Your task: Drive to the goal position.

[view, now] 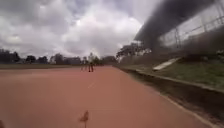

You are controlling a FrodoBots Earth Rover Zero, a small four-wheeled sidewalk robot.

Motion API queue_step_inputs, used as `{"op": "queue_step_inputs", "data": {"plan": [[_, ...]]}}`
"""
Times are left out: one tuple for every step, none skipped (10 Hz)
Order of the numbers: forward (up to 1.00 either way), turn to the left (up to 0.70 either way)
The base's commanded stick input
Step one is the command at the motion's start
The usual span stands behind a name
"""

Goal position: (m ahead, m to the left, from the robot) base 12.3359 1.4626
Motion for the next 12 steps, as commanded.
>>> {"op": "queue_step_inputs", "data": {"plan": [[0.85,0.01],[0.85,0.01],[0.85,0.01],[0.85,0.01],[0.85,0.01],[0.85,0.01],[0.85,0.01],[0.85,0.01],[0.85,0.01],[0.85,0.01],[0.85,0.01],[0.85,0.01]]}}
